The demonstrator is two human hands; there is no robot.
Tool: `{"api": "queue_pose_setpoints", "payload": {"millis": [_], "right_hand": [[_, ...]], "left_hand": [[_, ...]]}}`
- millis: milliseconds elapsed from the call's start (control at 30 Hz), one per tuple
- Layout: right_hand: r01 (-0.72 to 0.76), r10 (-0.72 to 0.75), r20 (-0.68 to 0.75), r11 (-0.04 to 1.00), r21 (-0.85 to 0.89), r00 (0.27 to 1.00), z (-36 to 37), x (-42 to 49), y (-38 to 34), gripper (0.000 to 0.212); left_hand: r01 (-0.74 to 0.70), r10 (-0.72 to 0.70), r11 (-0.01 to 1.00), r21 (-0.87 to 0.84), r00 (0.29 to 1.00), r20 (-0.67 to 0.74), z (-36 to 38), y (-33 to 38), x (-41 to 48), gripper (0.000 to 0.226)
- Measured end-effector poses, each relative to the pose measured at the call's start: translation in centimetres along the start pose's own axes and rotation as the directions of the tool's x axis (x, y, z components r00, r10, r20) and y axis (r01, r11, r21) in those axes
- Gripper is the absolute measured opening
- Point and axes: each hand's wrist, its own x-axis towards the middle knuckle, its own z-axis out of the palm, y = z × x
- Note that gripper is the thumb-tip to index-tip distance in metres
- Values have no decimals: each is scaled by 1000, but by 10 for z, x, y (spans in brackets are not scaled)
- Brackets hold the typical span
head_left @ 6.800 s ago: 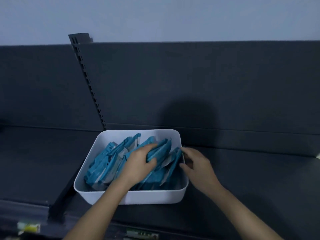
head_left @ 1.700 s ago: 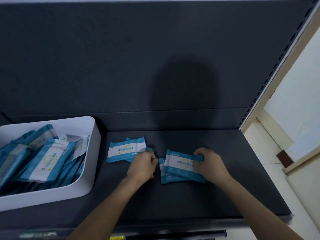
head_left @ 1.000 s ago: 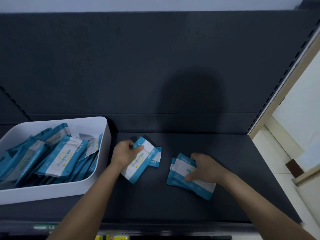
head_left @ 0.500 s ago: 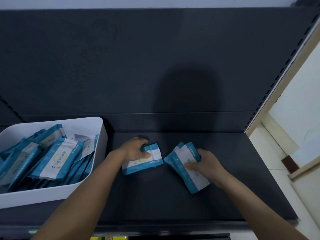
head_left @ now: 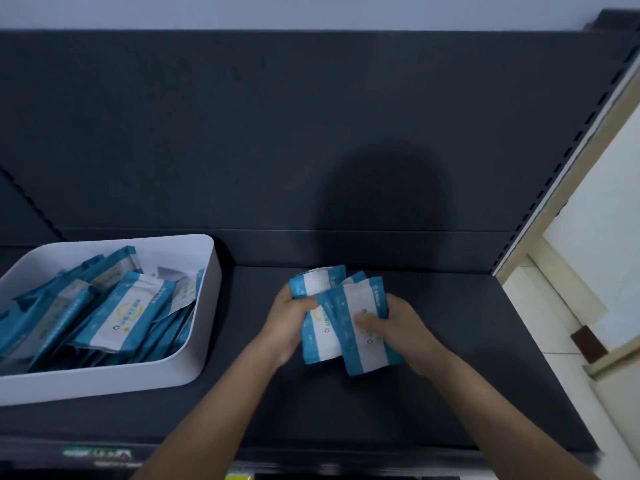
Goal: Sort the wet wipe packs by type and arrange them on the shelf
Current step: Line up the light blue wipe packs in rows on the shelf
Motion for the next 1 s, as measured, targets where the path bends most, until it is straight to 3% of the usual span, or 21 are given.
{"api": "queue_pose_setpoints", "payload": {"millis": [133, 233, 333, 400, 500, 600, 667, 800, 867, 933, 1000], "right_hand": [[48, -34, 70, 978, -205, 997, 5, 1, -2, 35], [87, -89, 7, 944, -318, 996, 9, 3, -3, 40], [147, -156, 6, 917, -371, 988, 8, 5, -8, 67], [234, -224, 82, 827, -511, 971, 4, 8, -11, 75], [329, -313, 168, 585, -742, 935, 0, 13, -19, 53], [362, -341, 249, 323, -875, 907, 2, 17, -18, 49], [360, -344, 263, 256, -897, 901, 5, 18, -13, 52], [267, -374, 135, 327, -906, 918, 3, 17, -2, 80], [231, -356, 48, 492, -839, 933, -2, 15, 3, 93], [221, -312, -24, 723, -654, 950, -6, 12, 9, 102], [184, -243, -79, 877, -443, 967, -9, 8, 12, 105]], "left_hand": [[110, -81, 888, -446, 993, 84, 5, -9, -5, 32], [138, -100, 871, -471, 989, 105, 3, -15, -3, 41], [141, -89, 890, -433, 986, 138, -4, -13, -3, 30], [68, -52, 944, -323, 997, 59, -11, -13, -3, 16], [-81, 80, 995, -62, 996, -27, -23, -15, -4, 8], [-153, 141, 928, 339, 988, 62, -31, -18, -12, 59], [-153, 120, 842, 518, 988, 96, -30, -20, -16, 73], [-164, 101, 815, 556, 985, 143, -20, -26, -16, 94], [-179, 123, 834, 522, 983, 140, -12, -27, -16, 98], [-196, 149, 862, 467, 979, 137, -4, -29, -14, 97], [-208, 162, 893, 400, 976, 145, 6, -31, -11, 88]]}}
